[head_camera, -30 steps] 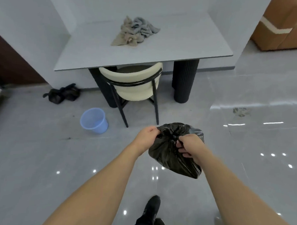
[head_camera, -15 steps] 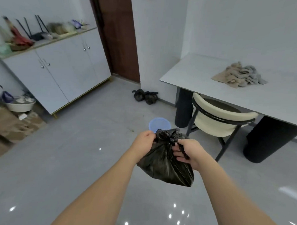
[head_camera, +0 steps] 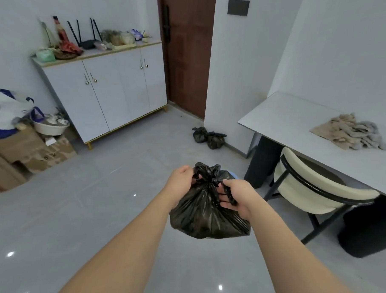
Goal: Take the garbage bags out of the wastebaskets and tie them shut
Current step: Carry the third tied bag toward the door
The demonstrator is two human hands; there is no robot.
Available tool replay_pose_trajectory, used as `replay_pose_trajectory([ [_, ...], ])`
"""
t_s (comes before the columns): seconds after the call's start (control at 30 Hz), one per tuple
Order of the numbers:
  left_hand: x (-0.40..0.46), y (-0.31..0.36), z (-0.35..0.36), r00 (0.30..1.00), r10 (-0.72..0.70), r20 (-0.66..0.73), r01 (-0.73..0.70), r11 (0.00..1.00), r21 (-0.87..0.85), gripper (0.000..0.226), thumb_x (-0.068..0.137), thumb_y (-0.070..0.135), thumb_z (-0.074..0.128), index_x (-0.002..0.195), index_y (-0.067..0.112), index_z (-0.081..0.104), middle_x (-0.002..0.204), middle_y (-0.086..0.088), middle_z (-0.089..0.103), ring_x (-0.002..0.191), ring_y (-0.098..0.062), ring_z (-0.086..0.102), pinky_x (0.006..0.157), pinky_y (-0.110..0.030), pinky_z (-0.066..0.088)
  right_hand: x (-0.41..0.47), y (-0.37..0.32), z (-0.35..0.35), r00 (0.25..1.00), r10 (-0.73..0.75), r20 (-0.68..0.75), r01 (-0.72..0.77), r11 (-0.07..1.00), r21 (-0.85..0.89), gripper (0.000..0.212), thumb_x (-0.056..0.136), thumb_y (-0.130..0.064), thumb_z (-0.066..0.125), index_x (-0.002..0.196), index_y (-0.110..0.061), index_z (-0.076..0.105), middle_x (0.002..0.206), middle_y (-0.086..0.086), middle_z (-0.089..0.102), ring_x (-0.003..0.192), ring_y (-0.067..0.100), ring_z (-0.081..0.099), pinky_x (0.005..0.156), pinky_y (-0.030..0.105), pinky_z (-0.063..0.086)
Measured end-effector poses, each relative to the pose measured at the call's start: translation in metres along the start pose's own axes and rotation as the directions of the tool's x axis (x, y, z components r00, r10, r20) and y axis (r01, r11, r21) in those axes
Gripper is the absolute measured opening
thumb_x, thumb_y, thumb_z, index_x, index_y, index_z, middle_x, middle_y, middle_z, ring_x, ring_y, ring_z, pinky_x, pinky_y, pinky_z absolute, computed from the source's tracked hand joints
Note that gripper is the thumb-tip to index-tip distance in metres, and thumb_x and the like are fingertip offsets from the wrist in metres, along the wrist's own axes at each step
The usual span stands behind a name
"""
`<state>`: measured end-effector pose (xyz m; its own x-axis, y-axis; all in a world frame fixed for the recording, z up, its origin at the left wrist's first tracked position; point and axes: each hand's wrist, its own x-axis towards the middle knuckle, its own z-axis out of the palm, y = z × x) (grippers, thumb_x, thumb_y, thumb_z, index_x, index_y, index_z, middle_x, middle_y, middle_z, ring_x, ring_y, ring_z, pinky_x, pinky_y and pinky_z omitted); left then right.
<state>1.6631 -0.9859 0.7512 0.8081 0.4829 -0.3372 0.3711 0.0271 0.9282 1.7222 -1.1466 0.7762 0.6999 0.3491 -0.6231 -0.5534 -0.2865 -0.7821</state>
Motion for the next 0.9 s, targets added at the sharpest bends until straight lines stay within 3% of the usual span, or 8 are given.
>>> replay_pose_trajectory([
  [0.07,0.019,0.007,0.0,1.0,-0.003,0.015,0.003,1.0,0.002,0.025,0.09,0.028,0.043,0.082,0.02,0.066,0.091,-0.001,0.075,0.09,-0.018,0.07,0.065,-0.034,0.046,0.015,-0.008,0.002,1.0,0.015,0.01,-0.015,1.0,0.021,0.027,0.098,-0.027,0.043,0.082,-0.015,0.061,0.08,0.003,0.064,0.075,0.021,0.059,0.072,0.032,0.051],
  [0.2,0.068,0.022,0.006,0.999,-0.002,0.048,0.003,1.0,-0.017,0.025,0.092,0.023,0.045,0.085,0.014,0.067,0.091,-0.006,0.075,0.089,-0.022,0.071,0.084,-0.041,0.052,0.053,-0.031,0.0,0.999,0.031,0.011,-0.032,0.996,0.081,0.028,0.1,-0.028,0.041,0.085,-0.015,0.061,0.08,0.003,0.065,0.076,0.021,0.06,0.075,0.033,0.051],
  [0.4,0.159,0.056,0.021,0.995,-0.007,0.096,0.005,1.0,0.022,0.025,0.096,0.026,0.042,0.088,0.018,0.064,0.094,-0.002,0.075,0.083,-0.013,0.071,0.062,-0.027,0.046,0.136,-0.084,-0.012,0.999,0.021,-0.037,-0.016,0.994,0.108,0.023,0.097,-0.024,0.045,0.088,-0.013,0.063,0.09,0.007,0.063,0.086,0.023,0.052,0.093,0.037,0.049],
  [0.57,0.233,0.101,0.026,0.996,0.006,0.085,-0.012,0.998,0.068,0.025,0.096,0.025,0.04,0.084,0.021,0.062,0.093,0.001,0.074,0.075,-0.006,0.066,0.058,-0.025,0.041,0.201,-0.144,-0.019,0.997,-0.002,-0.071,0.009,0.996,0.094,0.025,0.096,-0.026,0.049,0.084,-0.014,0.068,0.08,0.002,0.068,0.082,0.021,0.059,0.074,0.031,0.052],
  [0.73,0.308,0.131,0.016,0.994,0.004,0.109,-0.012,0.998,0.068,0.025,0.099,0.028,0.038,0.089,0.025,0.061,0.096,0.004,0.073,0.08,-0.005,0.067,0.058,-0.023,0.041,0.263,-0.2,-0.008,0.995,-0.045,-0.085,0.056,0.99,0.13,0.025,0.095,-0.021,0.047,0.078,-0.013,0.062,0.075,0.005,0.06,0.063,0.017,0.047,0.057,0.026,0.036],
  [0.8,0.342,0.141,0.008,0.993,0.008,0.117,-0.016,0.998,0.068,0.025,0.099,0.029,0.039,0.089,0.025,0.062,0.095,0.006,0.073,0.076,-0.002,0.068,0.058,-0.021,0.042,0.29,-0.22,0.0,0.995,-0.062,-0.073,0.071,0.988,0.136,0.024,0.095,-0.02,0.046,0.079,-0.013,0.062,0.081,0.008,0.058,0.067,0.021,0.048,0.062,0.029,0.044],
  [0.87,0.38,0.15,0.0,0.991,0.018,0.13,-0.029,0.997,0.076,0.025,0.099,0.029,0.039,0.088,0.025,0.062,0.095,0.006,0.074,0.073,-0.001,0.068,0.059,-0.021,0.043,0.319,-0.241,0.009,0.994,-0.076,-0.074,0.086,0.987,0.135,0.022,0.095,-0.018,0.045,0.081,-0.012,0.061,0.085,0.009,0.058,0.076,0.024,0.048,0.08,0.041,0.054],
  [0.9,0.401,0.155,-0.004,0.99,0.022,0.138,-0.034,0.996,0.082,0.025,0.099,0.029,0.039,0.088,0.024,0.062,0.097,0.004,0.074,0.075,-0.003,0.068,0.061,-0.022,0.043,0.333,-0.251,0.014,0.993,-0.088,-0.077,0.098,0.985,0.139,0.022,0.096,-0.017,0.044,0.081,-0.012,0.06,0.084,0.009,0.057,0.074,0.024,0.048,0.077,0.041,0.054],
])
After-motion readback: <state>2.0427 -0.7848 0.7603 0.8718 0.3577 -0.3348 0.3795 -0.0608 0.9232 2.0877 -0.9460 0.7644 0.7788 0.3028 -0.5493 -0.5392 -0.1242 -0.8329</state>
